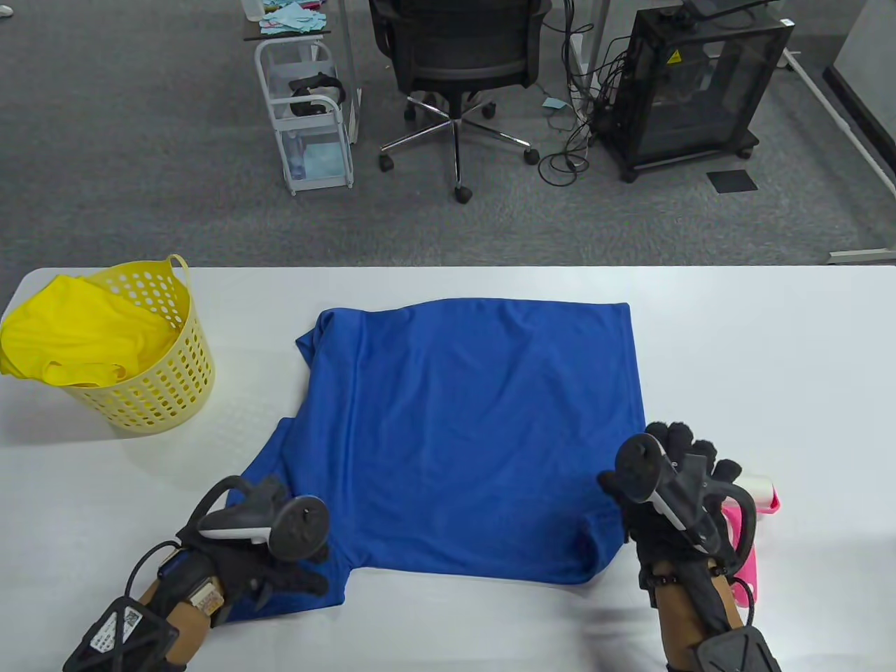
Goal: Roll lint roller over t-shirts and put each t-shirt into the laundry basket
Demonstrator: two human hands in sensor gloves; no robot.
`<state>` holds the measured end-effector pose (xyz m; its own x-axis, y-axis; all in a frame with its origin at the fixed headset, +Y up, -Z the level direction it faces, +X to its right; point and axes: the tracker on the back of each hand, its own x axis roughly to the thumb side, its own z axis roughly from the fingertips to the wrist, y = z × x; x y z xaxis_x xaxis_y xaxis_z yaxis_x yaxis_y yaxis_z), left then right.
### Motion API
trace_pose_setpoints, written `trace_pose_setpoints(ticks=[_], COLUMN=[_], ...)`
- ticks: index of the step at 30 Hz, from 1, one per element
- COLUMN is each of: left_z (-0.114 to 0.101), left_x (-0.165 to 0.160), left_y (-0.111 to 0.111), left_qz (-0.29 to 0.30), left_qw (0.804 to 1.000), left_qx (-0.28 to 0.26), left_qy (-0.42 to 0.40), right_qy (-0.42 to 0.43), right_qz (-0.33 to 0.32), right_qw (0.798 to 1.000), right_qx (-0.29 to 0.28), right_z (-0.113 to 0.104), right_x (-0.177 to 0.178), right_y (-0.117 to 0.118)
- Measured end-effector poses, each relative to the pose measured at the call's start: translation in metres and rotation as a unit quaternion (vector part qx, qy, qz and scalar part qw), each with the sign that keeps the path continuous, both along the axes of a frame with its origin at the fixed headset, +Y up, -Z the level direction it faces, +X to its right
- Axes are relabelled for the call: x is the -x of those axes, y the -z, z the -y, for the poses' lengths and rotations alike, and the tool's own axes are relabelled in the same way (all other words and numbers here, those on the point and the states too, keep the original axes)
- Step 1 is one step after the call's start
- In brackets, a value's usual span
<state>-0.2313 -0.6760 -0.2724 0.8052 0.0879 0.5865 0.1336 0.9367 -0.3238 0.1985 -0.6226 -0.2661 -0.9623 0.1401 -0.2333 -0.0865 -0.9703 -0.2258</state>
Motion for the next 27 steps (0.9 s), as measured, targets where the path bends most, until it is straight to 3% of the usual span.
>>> trace_pose_setpoints(ticks=[2, 3, 5, 8, 10, 12, 14, 18, 21, 23, 25, 27], left_z=[-0.009, -0.007, 0.009, 0.054, 0.08, 0.094, 0.095, 0.082, 0.071, 0.062, 0.048, 0.039], left_x=[0.002, 0.001, -0.006, -0.015, -0.015, -0.01, -0.003, 0.01, 0.014, 0.021, 0.037, 0.055], left_y=[0.011, 0.018, 0.033, 0.049, 0.051, 0.049, 0.047, 0.044, 0.046, 0.052, 0.061, 0.068], left_qz=[-0.067, -0.111, -0.152, -0.183, -0.169, -0.157, -0.154, -0.162, -0.175, -0.203, -0.266, -0.355], left_qw=[0.993, 0.98, 0.972, 0.977, 0.976, 0.974, 0.973, 0.976, 0.977, 0.974, 0.961, 0.913], left_qx=[-0.064, -0.118, -0.147, -0.094, -0.073, -0.083, -0.077, -0.05, -0.038, -0.017, -0.067, -0.184], left_qy=[-0.072, -0.113, -0.097, 0.047, 0.117, 0.143, 0.156, 0.137, 0.12, 0.104, 0.043, -0.074], right_qy=[0.039, 0.061, 0.108, 0.1, 0.061, -0.007, -0.048, 0.035, 0.006, -0.031, -0.07, -0.087], right_qz=[-0.031, -0.05, -0.084, -0.098, -0.097, -0.093, -0.093, -0.084, -0.087, -0.085, -0.084, -0.086], right_qw=[0.996, 0.994, 0.991, 0.973, 0.963, 0.957, 0.945, 0.958, 0.947, 0.949, 0.955, 0.966], right_qx=[-0.074, -0.075, 0.008, 0.185, 0.242, 0.273, 0.308, 0.271, 0.311, 0.302, 0.277, 0.229], right_z=[-0.004, 0.001, 0.033, 0.094, 0.125, 0.14, 0.144, 0.134, 0.126, 0.121, 0.117, 0.115], right_x=[0.013, 0.022, 0.048, 0.067, 0.07, 0.066, 0.055, 0.043, 0.048, 0.056, 0.064, 0.071], right_y=[0.002, 0.006, 0.023, 0.043, 0.047, 0.049, 0.048, 0.046, 0.043, 0.04, 0.037, 0.035])
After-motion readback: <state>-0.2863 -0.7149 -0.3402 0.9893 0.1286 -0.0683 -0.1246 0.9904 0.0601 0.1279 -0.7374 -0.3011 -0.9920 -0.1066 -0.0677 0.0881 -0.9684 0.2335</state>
